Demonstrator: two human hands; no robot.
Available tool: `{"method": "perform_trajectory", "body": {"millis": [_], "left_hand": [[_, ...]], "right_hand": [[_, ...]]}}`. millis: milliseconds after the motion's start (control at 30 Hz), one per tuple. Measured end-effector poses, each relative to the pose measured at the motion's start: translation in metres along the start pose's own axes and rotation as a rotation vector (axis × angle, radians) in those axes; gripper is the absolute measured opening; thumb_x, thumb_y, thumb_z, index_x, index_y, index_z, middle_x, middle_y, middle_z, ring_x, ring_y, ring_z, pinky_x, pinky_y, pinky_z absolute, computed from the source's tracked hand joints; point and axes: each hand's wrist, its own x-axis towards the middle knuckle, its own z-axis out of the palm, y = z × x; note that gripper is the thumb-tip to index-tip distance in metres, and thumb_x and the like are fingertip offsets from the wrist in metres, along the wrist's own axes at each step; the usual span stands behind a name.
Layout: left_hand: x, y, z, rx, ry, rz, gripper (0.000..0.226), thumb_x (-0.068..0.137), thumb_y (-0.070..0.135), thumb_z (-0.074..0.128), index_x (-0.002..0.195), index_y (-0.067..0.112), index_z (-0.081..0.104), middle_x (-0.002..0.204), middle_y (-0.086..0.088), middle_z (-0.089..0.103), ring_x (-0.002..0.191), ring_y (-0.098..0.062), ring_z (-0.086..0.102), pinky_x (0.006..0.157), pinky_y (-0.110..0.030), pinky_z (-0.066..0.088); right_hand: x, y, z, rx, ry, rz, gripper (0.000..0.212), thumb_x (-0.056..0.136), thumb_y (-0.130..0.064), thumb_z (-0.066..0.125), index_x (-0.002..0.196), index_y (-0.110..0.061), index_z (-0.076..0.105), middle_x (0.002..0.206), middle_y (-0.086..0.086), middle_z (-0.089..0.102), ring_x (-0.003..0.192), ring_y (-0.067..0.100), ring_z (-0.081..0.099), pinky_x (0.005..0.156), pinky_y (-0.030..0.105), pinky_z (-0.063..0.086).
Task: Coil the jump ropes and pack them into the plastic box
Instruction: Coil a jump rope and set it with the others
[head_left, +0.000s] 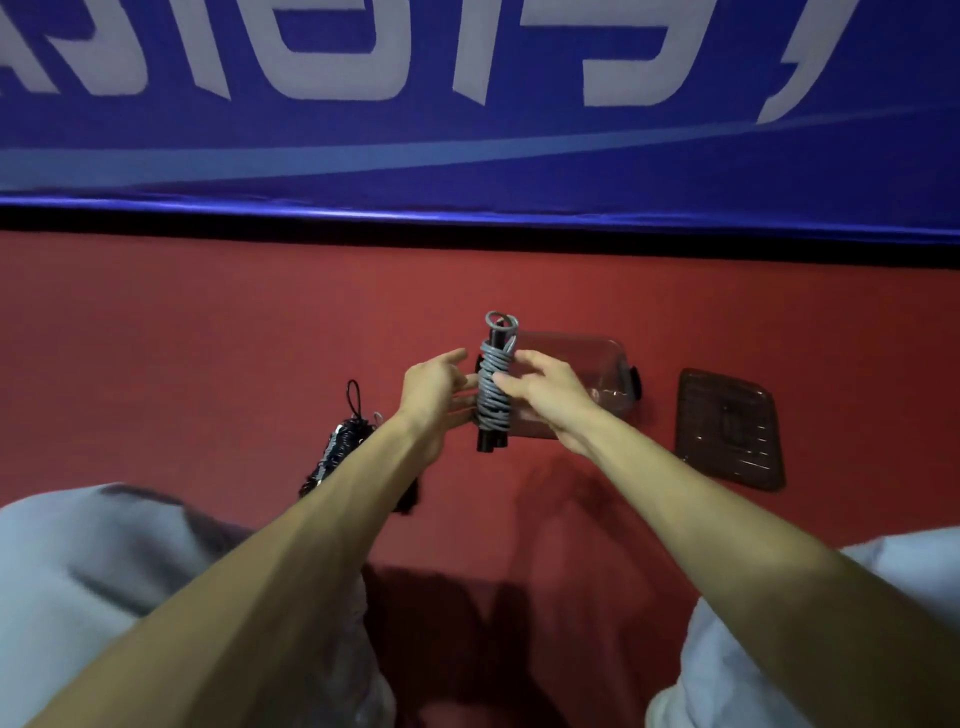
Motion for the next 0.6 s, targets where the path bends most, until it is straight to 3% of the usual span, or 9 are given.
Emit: {"method": "perform_trajectory", "body": {"millis": [67,100,200,300,467,600], "left_hand": [[0.010,-0.007,-0.005,-0.026,0.002,-0.021,0.055,0.089,-0.005,0.033,0.139,0.011,0.049,0.113,-0.014,0.069,0.098,-0.031,0.064,0.079,-0.036,0.054],[0.015,-0.011,-0.008,-0.037,0.002,-0.036,0.055,0.089,-0.005,0.032,0.139,0.011,0.048,0.116,-0.015,0.068,0.099,-0.032,0.064,0.079,-0.035,0.054],[0.034,-0.024,-0.021,-0.050,0.021,-0.078,0.050,0.091,-0.006,0.031,0.134,0.011,0.049,0.113,-0.015,0.068,0.088,-0.026,0.065,0.074,-0.032,0.054],[0.058,-0.038,-0.042,0.023,0.076,-0.095,0.041,0.090,-0.008,0.036,0.123,0.008,0.055,0.099,-0.012,0.072,0.078,-0.023,0.069,0.075,-0.033,0.056],[0.105,-0.075,-0.098,0.303,0.290,-0.107,0.031,0.089,-0.007,0.049,0.113,0.001,0.066,0.076,-0.006,0.068,0.062,-0.015,0.059,0.057,-0.022,0.050],[0.128,-0.104,-0.148,0.789,0.539,-0.019,0.028,0.085,0.005,0.057,0.110,0.010,0.070,0.101,-0.007,0.065,0.097,-0.025,0.057,0.088,-0.033,0.049]], "right_hand": [[0.012,0.010,0.005,0.038,-0.045,0.052,0.044,0.094,-0.019,0.063,0.136,-0.022,0.049,0.113,0.006,0.064,0.105,0.020,0.063,0.088,0.042,0.054],[0.018,0.015,0.008,0.067,-0.066,0.072,0.036,0.096,-0.020,0.060,0.131,-0.023,0.051,0.110,0.004,0.064,0.102,0.019,0.063,0.087,0.045,0.053],[0.039,0.030,0.019,0.090,-0.110,0.118,0.018,0.100,-0.023,0.052,0.113,-0.015,0.061,0.102,0.003,0.066,0.091,0.016,0.063,0.081,0.038,0.051],[0.062,0.053,0.031,0.136,-0.165,0.176,0.015,0.100,-0.022,0.051,0.096,-0.014,0.064,0.092,-0.001,0.068,0.085,0.013,0.063,0.080,0.035,0.049],[0.096,0.101,0.051,0.067,-0.226,0.264,0.020,0.100,-0.024,0.051,0.085,-0.016,0.062,0.086,-0.004,0.065,0.083,0.012,0.060,0.077,0.031,0.046],[0.120,0.130,0.070,0.065,-0.227,0.295,0.014,0.099,-0.020,0.055,0.089,-0.016,0.063,0.085,-0.004,0.068,0.078,0.009,0.063,0.067,0.023,0.049]]}}
